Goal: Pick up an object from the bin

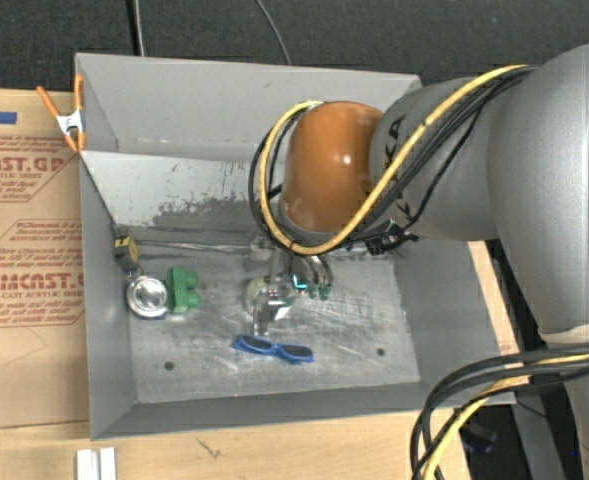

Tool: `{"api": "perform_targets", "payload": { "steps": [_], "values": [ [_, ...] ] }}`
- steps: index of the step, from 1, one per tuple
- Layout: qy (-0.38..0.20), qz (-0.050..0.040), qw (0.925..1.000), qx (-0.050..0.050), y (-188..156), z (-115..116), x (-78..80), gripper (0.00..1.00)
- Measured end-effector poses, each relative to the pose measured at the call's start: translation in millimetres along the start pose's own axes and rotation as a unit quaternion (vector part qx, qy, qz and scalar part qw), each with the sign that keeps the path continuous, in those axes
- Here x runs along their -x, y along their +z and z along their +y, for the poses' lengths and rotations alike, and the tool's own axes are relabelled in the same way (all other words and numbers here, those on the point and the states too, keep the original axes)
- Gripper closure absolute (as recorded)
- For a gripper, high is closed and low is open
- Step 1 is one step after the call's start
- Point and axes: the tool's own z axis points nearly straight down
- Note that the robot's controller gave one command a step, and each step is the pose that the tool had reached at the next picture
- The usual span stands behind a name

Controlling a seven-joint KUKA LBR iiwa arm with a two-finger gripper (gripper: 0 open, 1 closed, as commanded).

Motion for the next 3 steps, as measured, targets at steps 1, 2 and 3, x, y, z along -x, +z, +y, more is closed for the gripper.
{"api": "perform_targets", "payload": {
  "steps": [1, 2, 3],
  "values": [
    [-0.035, -0.0103, 0.9993, 0.001, 51.9, -26.1, -57.7, 0.00],
    [0.003, -0.0029, 1.0000, 0.000, 37.9, -9.3, -77.7, 0.00],
    [0.042, -0.0031, 0.9991, 0.000, 33.3, -15.4, -75.1, 0.00]
  ]
}}
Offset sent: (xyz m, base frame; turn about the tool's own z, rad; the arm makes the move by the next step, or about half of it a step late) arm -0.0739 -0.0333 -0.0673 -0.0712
